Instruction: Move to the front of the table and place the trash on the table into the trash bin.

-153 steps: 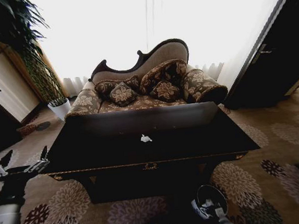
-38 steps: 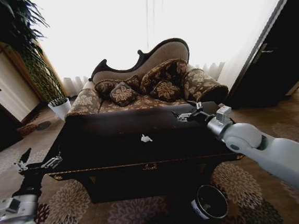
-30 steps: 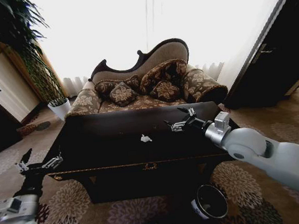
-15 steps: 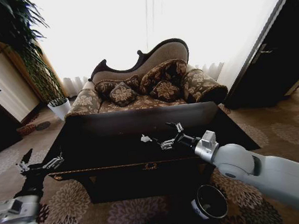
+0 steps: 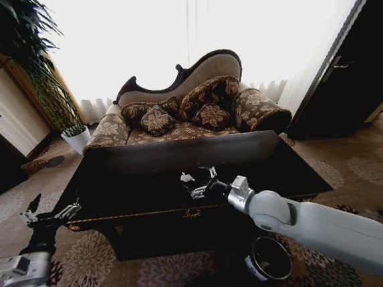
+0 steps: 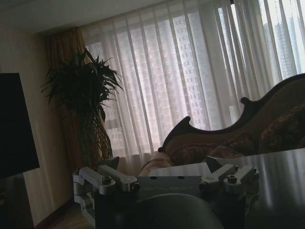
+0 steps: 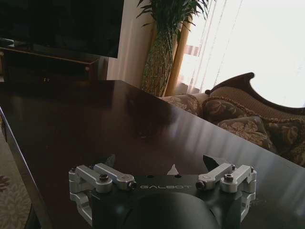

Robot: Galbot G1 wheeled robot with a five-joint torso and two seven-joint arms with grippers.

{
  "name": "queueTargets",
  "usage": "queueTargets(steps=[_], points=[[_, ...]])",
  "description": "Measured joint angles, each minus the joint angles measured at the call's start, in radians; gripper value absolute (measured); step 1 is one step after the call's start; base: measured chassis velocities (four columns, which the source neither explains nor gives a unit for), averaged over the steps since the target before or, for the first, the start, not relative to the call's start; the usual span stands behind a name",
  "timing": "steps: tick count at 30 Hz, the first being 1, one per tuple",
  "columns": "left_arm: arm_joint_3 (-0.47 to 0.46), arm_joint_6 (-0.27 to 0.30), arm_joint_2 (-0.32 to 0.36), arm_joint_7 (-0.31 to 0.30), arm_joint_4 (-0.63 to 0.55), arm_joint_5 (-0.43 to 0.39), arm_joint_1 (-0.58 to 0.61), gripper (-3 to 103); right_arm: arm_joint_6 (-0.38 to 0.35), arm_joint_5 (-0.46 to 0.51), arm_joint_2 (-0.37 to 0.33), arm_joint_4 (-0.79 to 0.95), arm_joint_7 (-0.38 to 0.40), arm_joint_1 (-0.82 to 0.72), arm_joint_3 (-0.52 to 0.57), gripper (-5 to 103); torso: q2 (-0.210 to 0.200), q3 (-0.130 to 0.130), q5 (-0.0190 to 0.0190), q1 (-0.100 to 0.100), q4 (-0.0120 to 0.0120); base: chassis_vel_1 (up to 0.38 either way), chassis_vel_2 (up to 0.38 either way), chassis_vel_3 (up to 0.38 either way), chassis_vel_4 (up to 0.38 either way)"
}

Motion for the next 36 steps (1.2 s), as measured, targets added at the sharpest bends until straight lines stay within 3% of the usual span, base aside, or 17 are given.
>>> queueTargets(steps=[6, 25, 27, 29, 31, 33, 36], points=[[-0.019, -0.005, -0.011, 0.001, 0.0, -0.002, 0.005, 100, -0.004, 0.0, 0.103, -0.096, 0.003, 0.157, -0.153, 100, 0.0, 0.0, 0.0, 0.0, 0.0004, 0.0, 0.0, 0.0, 0.0], [-0.011, -0.015, 0.001, 0.001, 0.055, 0.001, -0.016, 100, 0.038, -0.02, 0.166, -0.228, -0.01, 0.192, -0.199, 103, 0.0, 0.0, 0.0003, 0.0, -0.0001, 0.0, 0.0, 0.0, 0.0], [-0.01, -0.015, 0.003, 0.001, 0.058, 0.001, -0.02, 100, 0.043, -0.02, 0.16, -0.231, -0.013, 0.191, -0.197, 94, 0.0, 0.0, 0.0003, 0.0, -0.0001, 0.0, 0.0, 0.0, 0.0], [-0.008, -0.015, 0.003, 0.001, 0.06, 0.001, -0.021, 100, 0.044, -0.02, 0.155, -0.231, -0.014, 0.191, -0.195, 94, 0.0, 0.0, 0.0002, 0.0, 0.0, 0.0, 0.0, 0.0, 0.0], [-0.002, -0.015, 0.002, 0.001, 0.062, 0.003, -0.024, 100, 0.045, -0.017, 0.139, -0.227, -0.017, 0.191, -0.188, 79, 0.0, 0.0, 0.0003, 0.0, 0.0, 0.0, 0.0, 0.0, 0.0], [0.001, -0.015, 0.002, 0.001, 0.063, 0.004, -0.025, 100, 0.046, -0.016, 0.131, -0.226, -0.02, 0.191, -0.184, 79, 0.0, 0.0, 0.0002, 0.0, -0.0001, 0.0, 0.0, 0.0, 0.0], [0.008, -0.015, 0.001, 0.001, 0.064, 0.009, -0.027, 100, 0.049, -0.016, 0.109, -0.221, -0.028, 0.182, -0.17, 63, 0.0, 0.0, 0.0004, 0.0, -0.0001, 0.0, 0.0, 0.0, 0.0]])
